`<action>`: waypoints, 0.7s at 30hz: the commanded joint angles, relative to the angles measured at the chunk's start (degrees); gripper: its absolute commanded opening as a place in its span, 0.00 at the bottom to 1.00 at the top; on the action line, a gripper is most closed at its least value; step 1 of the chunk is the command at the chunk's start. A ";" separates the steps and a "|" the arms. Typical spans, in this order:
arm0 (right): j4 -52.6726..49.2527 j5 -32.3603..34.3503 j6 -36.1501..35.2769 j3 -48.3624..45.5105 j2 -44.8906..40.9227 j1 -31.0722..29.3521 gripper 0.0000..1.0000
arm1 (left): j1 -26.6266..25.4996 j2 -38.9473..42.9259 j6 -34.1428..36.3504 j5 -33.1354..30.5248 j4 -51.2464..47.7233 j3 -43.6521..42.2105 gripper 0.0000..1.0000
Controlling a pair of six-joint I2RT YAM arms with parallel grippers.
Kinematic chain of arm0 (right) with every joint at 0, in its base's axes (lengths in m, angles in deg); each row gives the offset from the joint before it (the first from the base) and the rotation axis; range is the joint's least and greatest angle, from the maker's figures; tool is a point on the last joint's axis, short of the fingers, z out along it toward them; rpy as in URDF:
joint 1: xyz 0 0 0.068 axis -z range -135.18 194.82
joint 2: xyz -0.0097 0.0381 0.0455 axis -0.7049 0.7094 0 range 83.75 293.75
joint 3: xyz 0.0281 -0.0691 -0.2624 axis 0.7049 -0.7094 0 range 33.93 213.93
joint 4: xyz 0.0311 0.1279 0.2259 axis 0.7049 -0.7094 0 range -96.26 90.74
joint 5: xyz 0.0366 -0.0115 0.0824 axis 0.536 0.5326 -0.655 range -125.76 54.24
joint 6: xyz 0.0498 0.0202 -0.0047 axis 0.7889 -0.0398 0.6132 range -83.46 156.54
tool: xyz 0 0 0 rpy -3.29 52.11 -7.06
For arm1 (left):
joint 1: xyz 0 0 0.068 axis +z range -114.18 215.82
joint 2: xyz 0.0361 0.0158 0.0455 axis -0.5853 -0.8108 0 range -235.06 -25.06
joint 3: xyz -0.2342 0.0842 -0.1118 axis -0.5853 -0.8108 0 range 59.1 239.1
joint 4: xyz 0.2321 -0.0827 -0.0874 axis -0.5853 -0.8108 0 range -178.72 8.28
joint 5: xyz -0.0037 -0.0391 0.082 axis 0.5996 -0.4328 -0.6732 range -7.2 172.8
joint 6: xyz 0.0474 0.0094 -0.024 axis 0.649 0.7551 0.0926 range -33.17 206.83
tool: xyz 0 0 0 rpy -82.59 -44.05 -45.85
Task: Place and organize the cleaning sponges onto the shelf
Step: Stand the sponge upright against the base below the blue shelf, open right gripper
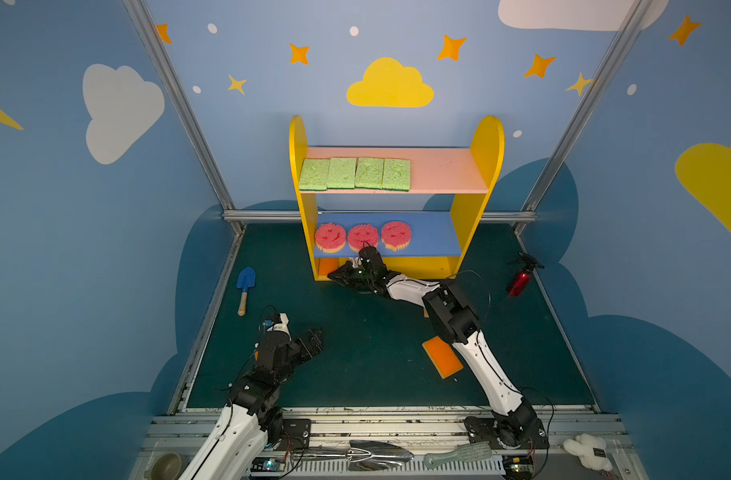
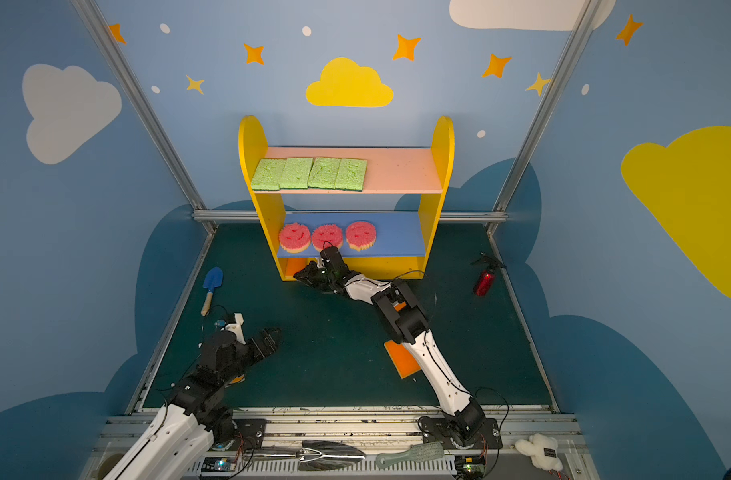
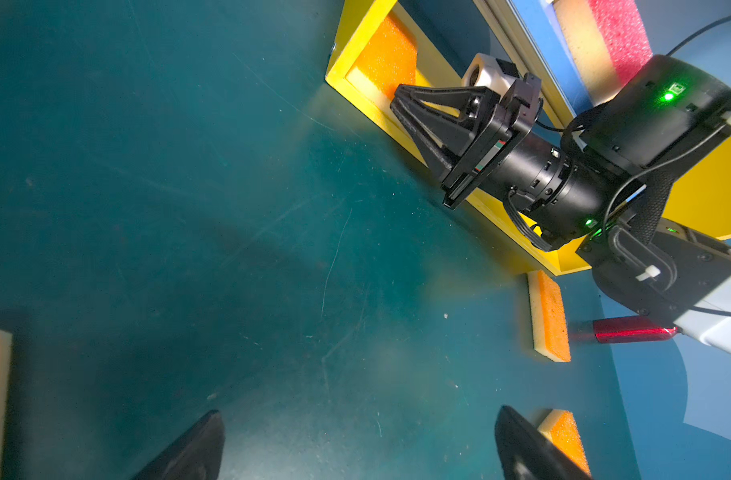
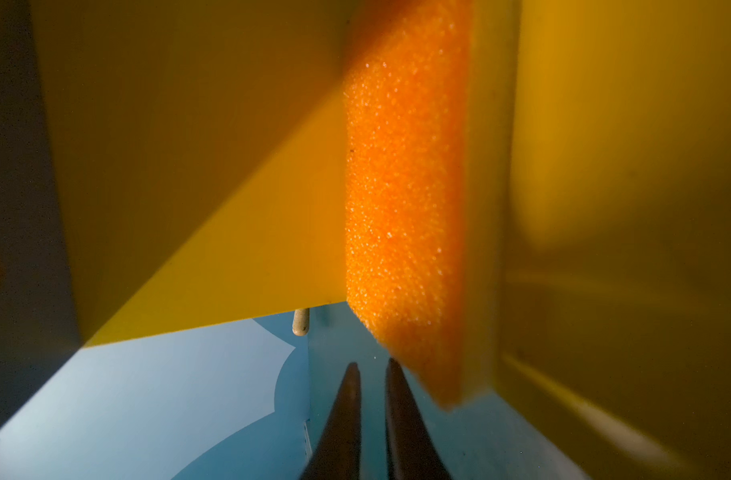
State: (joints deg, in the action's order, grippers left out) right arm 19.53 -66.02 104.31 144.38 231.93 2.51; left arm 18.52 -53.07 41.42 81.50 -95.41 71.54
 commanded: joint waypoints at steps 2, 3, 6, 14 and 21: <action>1.02 -1.36 0.00 -0.13 0.31 0.29 0.27 | 0.42 0.92 0.74 -1.12 -1.50 1.24 1.00; 1.43 -1.45 -0.07 -0.82 -0.24 0.31 0.30 | 0.50 0.98 0.75 -1.73 -2.20 1.46 1.00; 2.28 -1.64 -0.51 -3.45 -2.23 0.05 0.36 | 1.02 0.64 1.00 -5.29 -6.14 2.86 1.00; 3.01 -3.37 -3.25 -12.20 -10.28 -0.31 0.41 | 2.63 -2.20 0.50 -15.07 -13.04 5.16 1.00; 4.39 -4.60 -4.45 -19.23 -16.76 -0.23 0.43 | 2.80 -10.26 -5.61 -21.13 -22.05 9.55 1.00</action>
State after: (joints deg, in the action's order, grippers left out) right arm 21.87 -69.54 102.14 126.72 218.64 2.36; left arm 21.08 -61.53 39.11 65.66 -111.15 78.76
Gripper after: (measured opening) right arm 0.432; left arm 0.996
